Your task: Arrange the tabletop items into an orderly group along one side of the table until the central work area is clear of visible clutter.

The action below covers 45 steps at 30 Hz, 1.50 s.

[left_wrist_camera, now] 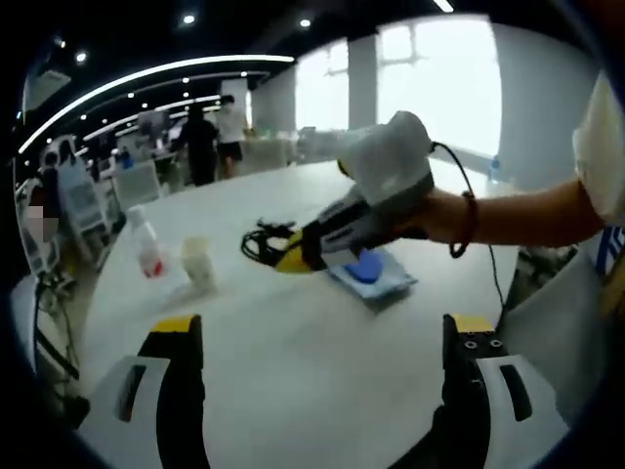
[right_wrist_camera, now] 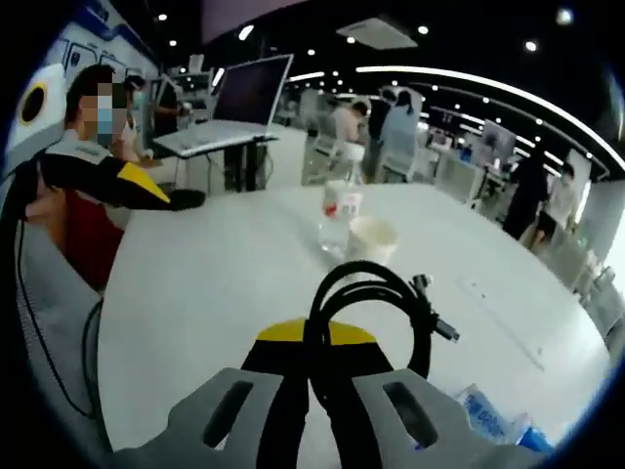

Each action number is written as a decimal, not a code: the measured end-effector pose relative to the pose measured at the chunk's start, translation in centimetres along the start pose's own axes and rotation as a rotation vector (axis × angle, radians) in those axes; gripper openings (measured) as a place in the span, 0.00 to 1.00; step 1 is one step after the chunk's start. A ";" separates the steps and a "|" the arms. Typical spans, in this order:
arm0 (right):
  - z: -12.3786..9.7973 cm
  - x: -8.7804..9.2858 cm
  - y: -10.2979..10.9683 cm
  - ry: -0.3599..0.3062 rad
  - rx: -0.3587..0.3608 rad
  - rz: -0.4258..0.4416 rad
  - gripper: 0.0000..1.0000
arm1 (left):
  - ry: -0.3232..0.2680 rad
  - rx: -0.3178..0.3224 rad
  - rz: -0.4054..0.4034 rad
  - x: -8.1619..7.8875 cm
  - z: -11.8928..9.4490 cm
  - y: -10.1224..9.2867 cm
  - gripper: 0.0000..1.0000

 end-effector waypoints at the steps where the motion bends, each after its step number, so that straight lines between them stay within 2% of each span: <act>1: 0.0 0.0 0.3 -0.001 -0.001 0.002 0.03 | 0.004 0.000 0.000 0.0 0.0 0.0 1.00; 4: 0.3 0.2 1.5 0.024 -0.035 -0.023 0.04 | 0.003 0.000 0.003 0.0 0.0 0.0 1.00; 8: 0.9 1.3 2.8 0.073 -0.115 -0.036 0.04 | 0.004 -0.005 0.002 0.1 -0.1 0.1 1.00; 13: 1.5 2.3 4.4 0.101 -0.165 -0.079 0.04 | 0.002 -0.014 -0.005 0.1 -0.2 0.3 1.00; 15: 1.7 2.7 4.8 0.103 -0.166 -0.084 0.04 | -0.018 -0.011 -0.019 -0.1 -0.2 0.2 1.00; 18: 2.0 3.5 5.4 0.128 -0.193 -0.116 0.04 | 0.002 -0.018 -0.005 0.1 -0.1 0.3 1.00; 22: 2.3 4.5 5.6 0.151 -0.209 -0.111 0.06 | 0.020 -0.022 0.014 0.2 -0.1 0.2 1.00; 26: 2.6 5.6 5.7 0.185 -0.211 -0.142 0.05 | 0.009 -0.021 0.000 0.1 0.0 0.3 1.00; 30: 2.5 6.0 5.7 0.195 -0.213 -0.128 0.06 | 0.020 -0.023 0.003 0.3 0.0 0.3 1.00; 34: 2.5 6.2 5.7 0.195 -0.210 -0.107 0.09 | 0.039 -0.017 0.004 0.5 0.1 0.2 1.00; 36: 2.4 6.2 5.6 0.197 -0.212 -0.059 0.12 | 0.057 -0.016 0.006 0.7 0.1 0.2 1.00; 41: 1.4 4.7 4.8 0.104 -0.166 0.053 0.20 | 0.071 -0.023 0.012 0.9 0.1 0.3 1.00; 45: 0.3 4.2 4.1 0.089 -0.117 0.166 0.40 | 0.046 -0.034 0.001 0.6 0.0 0.5 1.00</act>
Point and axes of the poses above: the point that each gripper's makers call its tool centre point, and the gripper's own axes: z roughly forward along the fingers, y roughly to its left, x roughly out of its underside, the point moved 8 cm from there along -z, roughly backward along the fingers, and after that the axes turned 6 degrees about -x, right-handed, at the moved point
